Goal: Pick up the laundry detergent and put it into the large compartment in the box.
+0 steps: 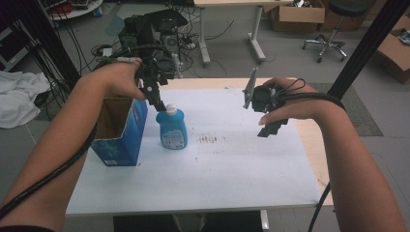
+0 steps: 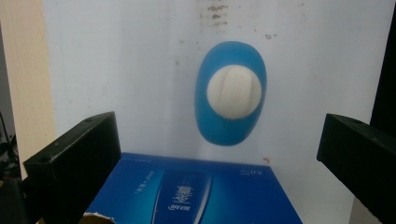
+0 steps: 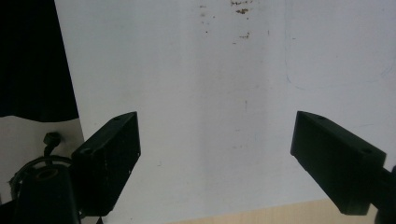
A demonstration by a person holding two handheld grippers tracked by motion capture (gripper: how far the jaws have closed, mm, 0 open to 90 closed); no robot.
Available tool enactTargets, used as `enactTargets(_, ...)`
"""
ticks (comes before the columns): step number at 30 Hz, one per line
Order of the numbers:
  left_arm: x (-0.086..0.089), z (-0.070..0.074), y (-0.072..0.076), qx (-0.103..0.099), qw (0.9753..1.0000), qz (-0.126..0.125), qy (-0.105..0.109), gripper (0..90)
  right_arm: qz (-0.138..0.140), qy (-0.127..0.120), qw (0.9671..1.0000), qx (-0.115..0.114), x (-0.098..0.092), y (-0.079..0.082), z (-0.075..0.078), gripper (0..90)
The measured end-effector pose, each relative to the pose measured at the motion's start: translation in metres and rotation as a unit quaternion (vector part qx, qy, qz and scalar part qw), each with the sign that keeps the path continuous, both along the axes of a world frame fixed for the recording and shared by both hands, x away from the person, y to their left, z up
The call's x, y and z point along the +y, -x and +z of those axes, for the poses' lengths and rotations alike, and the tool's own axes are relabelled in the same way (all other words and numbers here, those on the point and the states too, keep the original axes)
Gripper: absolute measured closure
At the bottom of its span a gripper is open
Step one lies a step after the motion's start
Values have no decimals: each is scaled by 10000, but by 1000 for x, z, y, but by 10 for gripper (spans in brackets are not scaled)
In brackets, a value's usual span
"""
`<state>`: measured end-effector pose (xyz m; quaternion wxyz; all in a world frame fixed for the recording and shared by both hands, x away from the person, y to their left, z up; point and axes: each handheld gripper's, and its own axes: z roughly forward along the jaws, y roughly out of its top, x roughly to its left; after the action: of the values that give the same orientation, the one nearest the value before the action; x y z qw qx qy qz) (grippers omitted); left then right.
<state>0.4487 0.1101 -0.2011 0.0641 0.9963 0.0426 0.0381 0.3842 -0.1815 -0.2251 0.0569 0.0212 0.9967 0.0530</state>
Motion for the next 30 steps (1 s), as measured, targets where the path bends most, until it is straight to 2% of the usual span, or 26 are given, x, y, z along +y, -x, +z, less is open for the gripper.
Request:
enactTargets(14,-5,-25,6,38,9999,-82,44,1,25,-1,10000,19,1,3,-8,161)
enactTargets(16,-5,-31,7,67,9999,-91,107,1,51,-3,10000,34,3,2,-10,161)
enactTargets(26,-3,-53,3,180,9998,-67,101,1,113,28,9999,59,6,1,-15,161)
enactTargets(30,-5,-57,2,193,9998,-81,63,2,123,21,9999,55,6,2,-16,161)
